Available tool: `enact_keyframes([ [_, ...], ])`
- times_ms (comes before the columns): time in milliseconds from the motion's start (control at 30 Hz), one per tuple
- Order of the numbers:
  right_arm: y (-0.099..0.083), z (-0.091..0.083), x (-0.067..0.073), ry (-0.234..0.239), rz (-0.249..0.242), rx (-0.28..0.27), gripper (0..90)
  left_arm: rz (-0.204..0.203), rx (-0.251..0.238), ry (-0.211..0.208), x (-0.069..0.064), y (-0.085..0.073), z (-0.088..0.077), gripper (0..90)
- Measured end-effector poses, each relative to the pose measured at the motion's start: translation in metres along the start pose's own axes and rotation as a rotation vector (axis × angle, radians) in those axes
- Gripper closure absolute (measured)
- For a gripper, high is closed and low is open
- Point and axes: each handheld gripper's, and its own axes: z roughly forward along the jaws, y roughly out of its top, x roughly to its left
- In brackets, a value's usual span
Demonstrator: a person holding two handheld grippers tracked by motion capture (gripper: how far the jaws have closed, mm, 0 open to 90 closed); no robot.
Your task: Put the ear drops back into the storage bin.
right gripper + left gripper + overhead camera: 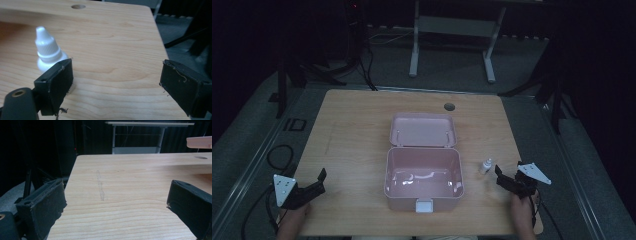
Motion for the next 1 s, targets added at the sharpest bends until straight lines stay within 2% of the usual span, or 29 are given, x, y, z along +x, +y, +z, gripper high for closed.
enact_keyframes([
  [67,0.002,0.000,-0.002,0.004,0.011,0.012,11.2,-0.001,0.001,-0.001,0.000,0.000,0.000,2.0],
  [100,0.004,0.000,-0.005,0.022,0.023,0.028,11.2,-0.002,0.001,0.001,0.000,0.000,0.000,2.0],
  [167,0.005,0.001,-0.007,0.022,0.035,0.060,11.6,-0.004,0.000,0.002,0.000,0.000,0.000,2.0],
  [267,0.007,0.002,-0.009,0.018,0.028,0.122,13.2,0.000,0.001,-0.001,0.000,0.000,0.000,2.0],
  [333,0.008,0.001,-0.011,0.043,0.037,0.166,13.2,0.002,0.000,-0.003,0.000,0.000,0.000,2.0],
  [400,0.011,0.000,-0.012,0.051,0.012,0.229,12.9,0.003,-0.001,-0.006,0.000,0.000,0.000,2.0],
  [433,0.011,0.000,-0.012,0.051,0.012,0.229,12.9,0.003,-0.001,-0.006,0.000,0.000,0.000,2.0],
  [467,0.013,-0.001,-0.013,0.067,-0.004,0.277,12.6,0.004,-0.001,-0.008,0.000,0.000,0.000,2.0],
  [567,0.019,-0.003,-0.014,0.097,-0.029,0.368,12.2,0.005,-0.001,-0.009,0.000,0.000,0.000,2.0],
  [733,0.029,-0.007,-0.012,0.096,-0.115,0.465,12.1,0.004,-0.002,-0.009,0.000,0.000,0.000,2.0],
  [800,0.030,-0.006,-0.013,0.103,-0.118,0.485,12.0,0.004,-0.001,-0.010,0.000,0.000,-0.001,2.0],
  [833,0.032,-0.005,-0.013,0.120,-0.127,0.542,11.7,0.005,-0.002,-0.009,0.000,0.000,-0.001,2.0],
  [867,0.032,-0.004,-0.012,0.125,-0.136,0.563,11.6,0.005,-0.001,-0.009,0.000,0.000,-0.001,2.0],
  [900,0.033,-0.004,-0.011,0.133,-0.151,0.610,11.6,0.005,-0.002,-0.008,0.000,0.000,-0.001,2.0],
  [1000,0.033,-0.002,-0.006,0.191,-0.190,0.742,11.6,0.004,-0.001,-0.008,0.000,0.000,0.000,2.0],
])
